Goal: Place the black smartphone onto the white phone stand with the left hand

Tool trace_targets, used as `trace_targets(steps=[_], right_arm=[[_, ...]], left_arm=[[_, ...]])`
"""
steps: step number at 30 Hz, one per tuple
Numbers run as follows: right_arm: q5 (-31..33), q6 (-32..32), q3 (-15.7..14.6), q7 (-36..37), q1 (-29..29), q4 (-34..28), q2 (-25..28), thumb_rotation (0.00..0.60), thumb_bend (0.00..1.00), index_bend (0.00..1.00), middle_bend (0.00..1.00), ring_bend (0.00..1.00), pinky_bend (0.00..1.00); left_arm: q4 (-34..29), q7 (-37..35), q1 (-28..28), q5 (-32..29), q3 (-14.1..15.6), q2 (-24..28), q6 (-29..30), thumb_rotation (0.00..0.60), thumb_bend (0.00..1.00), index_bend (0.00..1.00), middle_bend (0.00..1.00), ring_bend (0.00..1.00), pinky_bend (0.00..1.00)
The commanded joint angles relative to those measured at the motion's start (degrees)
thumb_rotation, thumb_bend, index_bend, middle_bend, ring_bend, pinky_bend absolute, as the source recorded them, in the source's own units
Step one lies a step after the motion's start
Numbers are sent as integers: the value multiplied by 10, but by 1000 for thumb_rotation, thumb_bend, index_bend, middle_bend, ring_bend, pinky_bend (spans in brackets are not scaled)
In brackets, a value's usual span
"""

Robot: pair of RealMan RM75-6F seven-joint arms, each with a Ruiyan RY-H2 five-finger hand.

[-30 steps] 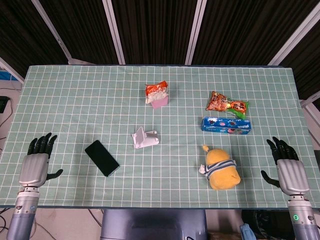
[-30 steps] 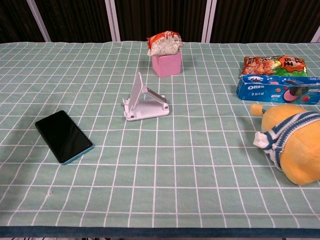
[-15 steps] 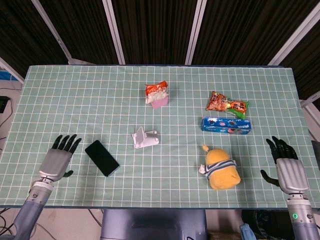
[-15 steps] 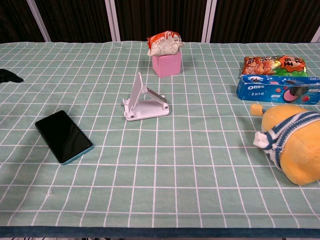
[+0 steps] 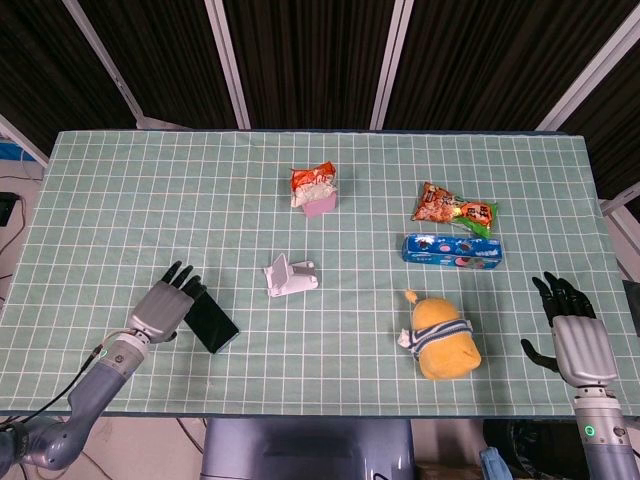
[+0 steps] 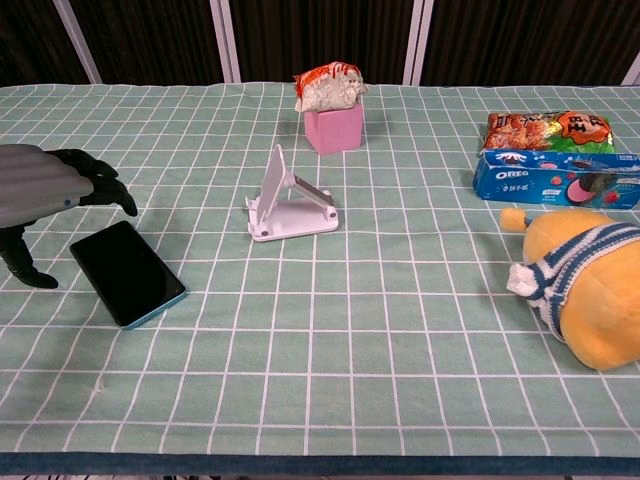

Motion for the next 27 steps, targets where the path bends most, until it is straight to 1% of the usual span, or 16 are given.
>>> trace_targets(steps=[1, 10, 20, 27], right_arm=[[0, 0, 0, 0, 0, 0, 0, 600, 369, 17, 0, 0, 140], [0, -1, 0, 3, 0, 0, 1, 600, 369, 17, 0, 0, 140], [0, 0, -1, 2, 1, 0, 1, 600, 369, 17, 0, 0, 140], [0, 0, -1, 2, 1, -1, 1, 600, 369, 18, 0, 0, 140]], left_arm=[[5, 11, -12, -15, 3, -10, -8, 600, 93, 202, 143, 0, 0], [11, 22, -32, -36, 19, -23, -12, 600, 97, 217, 170, 0, 0], [21, 20, -48, -47, 31, -35, -11, 600, 99, 244, 209, 0, 0], [26, 11, -54, -52, 39, -41, -8, 600, 100, 249, 219, 0, 0]])
